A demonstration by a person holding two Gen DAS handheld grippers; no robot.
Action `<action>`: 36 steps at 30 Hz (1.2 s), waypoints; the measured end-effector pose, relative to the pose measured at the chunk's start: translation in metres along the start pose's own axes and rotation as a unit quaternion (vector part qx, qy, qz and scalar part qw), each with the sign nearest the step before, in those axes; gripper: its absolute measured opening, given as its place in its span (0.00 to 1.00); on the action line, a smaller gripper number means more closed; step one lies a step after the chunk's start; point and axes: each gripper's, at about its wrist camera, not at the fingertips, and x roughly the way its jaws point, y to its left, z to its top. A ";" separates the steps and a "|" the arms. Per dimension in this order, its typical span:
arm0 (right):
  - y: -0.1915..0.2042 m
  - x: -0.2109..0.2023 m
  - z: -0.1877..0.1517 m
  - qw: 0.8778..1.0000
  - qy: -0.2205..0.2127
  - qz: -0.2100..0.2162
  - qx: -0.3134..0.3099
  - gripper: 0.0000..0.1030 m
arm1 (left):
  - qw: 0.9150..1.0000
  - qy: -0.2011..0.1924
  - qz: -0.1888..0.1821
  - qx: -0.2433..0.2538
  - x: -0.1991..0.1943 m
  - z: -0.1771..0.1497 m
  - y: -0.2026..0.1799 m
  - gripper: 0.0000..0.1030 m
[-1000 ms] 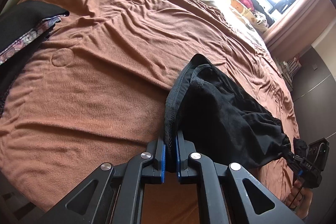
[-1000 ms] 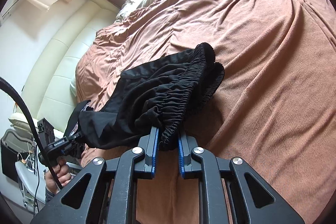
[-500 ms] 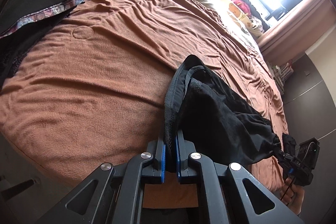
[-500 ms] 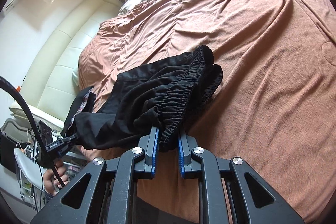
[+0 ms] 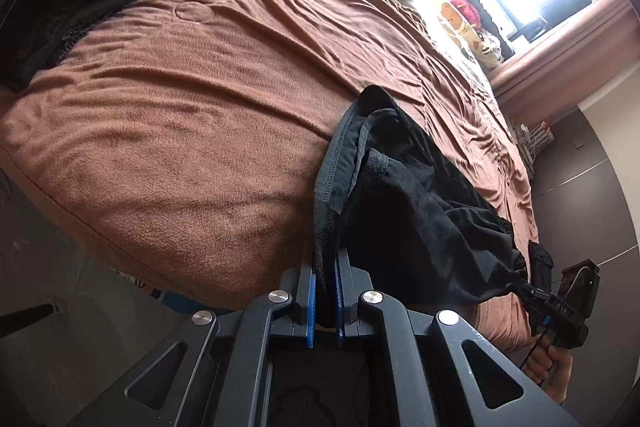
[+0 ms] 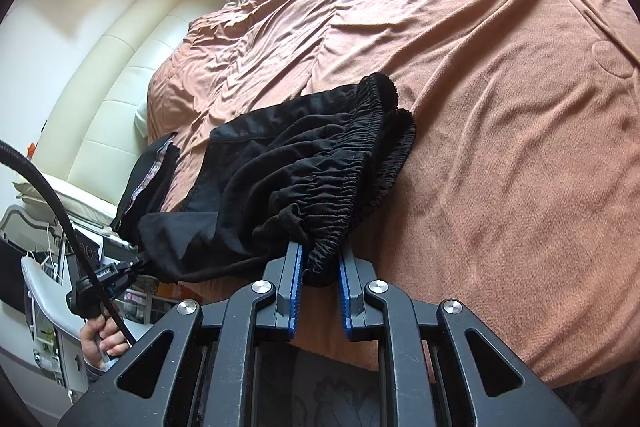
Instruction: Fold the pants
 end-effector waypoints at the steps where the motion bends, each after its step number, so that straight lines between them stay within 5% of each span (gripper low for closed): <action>1: 0.000 0.003 -0.001 1.000 0.005 -0.012 -0.005 0.13 | 1.000 0.008 0.008 -0.001 0.003 -0.004 0.003 0.07; 4: -0.004 0.012 -0.005 0.999 0.026 -0.025 -0.006 0.23 | 0.998 0.034 0.053 0.010 0.015 -0.014 0.013 0.09; 6: -0.007 0.014 -0.007 0.999 0.034 -0.032 -0.002 0.40 | 0.997 0.044 0.066 0.012 0.016 -0.016 0.018 0.21; 8: -0.007 0.010 -0.005 0.999 0.029 -0.036 -0.006 0.49 | 0.996 0.035 0.080 0.016 0.009 -0.016 0.020 0.50; 10: -0.006 0.003 -0.003 0.999 0.019 -0.033 -0.011 0.56 | 0.996 0.015 0.090 0.016 -0.003 -0.013 0.021 0.60; 12: -0.005 -0.003 0.000 0.999 0.007 -0.036 -0.012 0.64 | 0.996 -0.003 0.089 0.014 -0.013 -0.007 0.021 0.61; 21: -0.016 -0.004 0.011 0.999 -0.015 -0.035 -0.002 0.65 | 0.994 -0.017 0.084 0.061 -0.008 0.043 -0.015 0.61; 36: -0.016 0.033 0.055 0.998 -0.008 -0.054 -0.019 0.65 | 0.982 0.045 0.086 0.163 0.075 0.107 -0.079 0.59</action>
